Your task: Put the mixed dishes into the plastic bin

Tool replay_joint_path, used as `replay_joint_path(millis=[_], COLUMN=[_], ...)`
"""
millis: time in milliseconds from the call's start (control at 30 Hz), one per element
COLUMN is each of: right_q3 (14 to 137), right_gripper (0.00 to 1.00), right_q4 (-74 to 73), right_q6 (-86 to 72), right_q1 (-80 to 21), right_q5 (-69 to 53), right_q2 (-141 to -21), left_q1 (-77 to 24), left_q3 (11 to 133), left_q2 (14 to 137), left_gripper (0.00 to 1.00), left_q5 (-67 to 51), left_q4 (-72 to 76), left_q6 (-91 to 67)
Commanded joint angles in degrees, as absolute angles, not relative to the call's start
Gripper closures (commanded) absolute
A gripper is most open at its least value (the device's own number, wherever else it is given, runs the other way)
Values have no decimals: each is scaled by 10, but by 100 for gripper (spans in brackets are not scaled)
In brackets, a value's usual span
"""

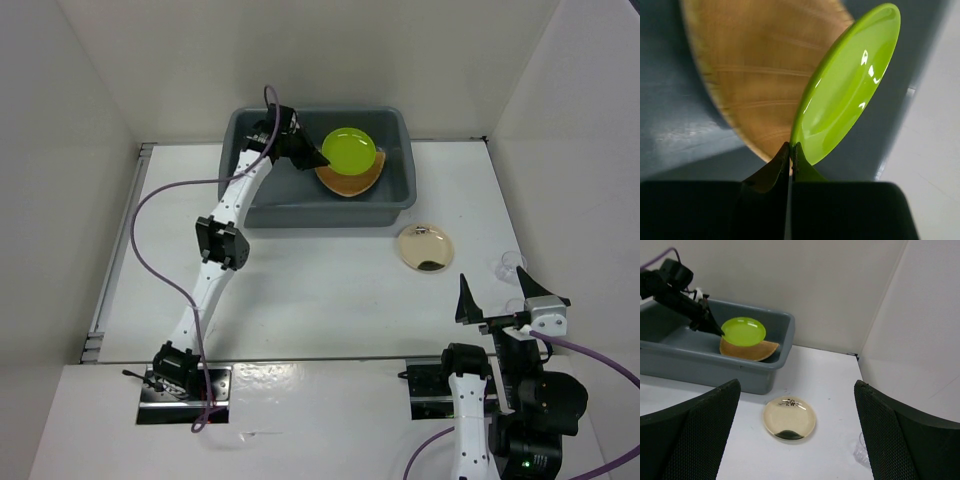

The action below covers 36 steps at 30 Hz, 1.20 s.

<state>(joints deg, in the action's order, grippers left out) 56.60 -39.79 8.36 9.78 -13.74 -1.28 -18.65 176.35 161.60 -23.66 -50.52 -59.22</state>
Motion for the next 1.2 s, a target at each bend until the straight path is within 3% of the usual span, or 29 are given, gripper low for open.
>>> replay_joint_path(millis=[0, 200, 333, 467, 533, 567, 633, 767, 900, 1067, 1167], right_q3=[564, 564, 564, 564, 564, 564, 564, 564, 564, 564, 564], right_gripper=[2, 2, 2, 2, 2, 2, 2, 2, 2, 2, 2], right_q4=[-378, -378, -378, -378, -378, -378, -378, -378, -378, -378, -378], right_q6=[76, 76, 76, 76, 76, 76, 76, 76, 76, 76, 76], right_q1=[102, 102, 102, 102, 102, 102, 102, 102, 102, 107, 107], right_q5=[-132, -132, -132, -132, -132, -132, -132, -132, -132, -132, -132], right_q2=[-18, -18, -18, -18, -18, -18, -18, -24, -24, -24, -24], left_q1=[-189, -189, -189, -184, -178, -178, -178, -178, -223, -330, -414], left_q3=[1792, 1797, 1797, 1797, 1797, 1797, 1797, 1797, 1797, 1797, 1797], left_q2=[1651, 1684, 1691, 1684, 1670, 1659, 1608, 1487, 1409, 1454, 1495], left_gripper=[100, 99, 90, 54, 41, 23, 5, 0, 0, 0, 0], left_q5=[-274, -289, -294, -308, -313, -297, -275, -278, -272, -310, -250], left_q4=[-522, -507, -501, -484, -484, -484, -484, -433, -480, -667, -742], left_q6=[-609, -627, -627, -627, -627, -621, -604, -599, -525, -455, -431])
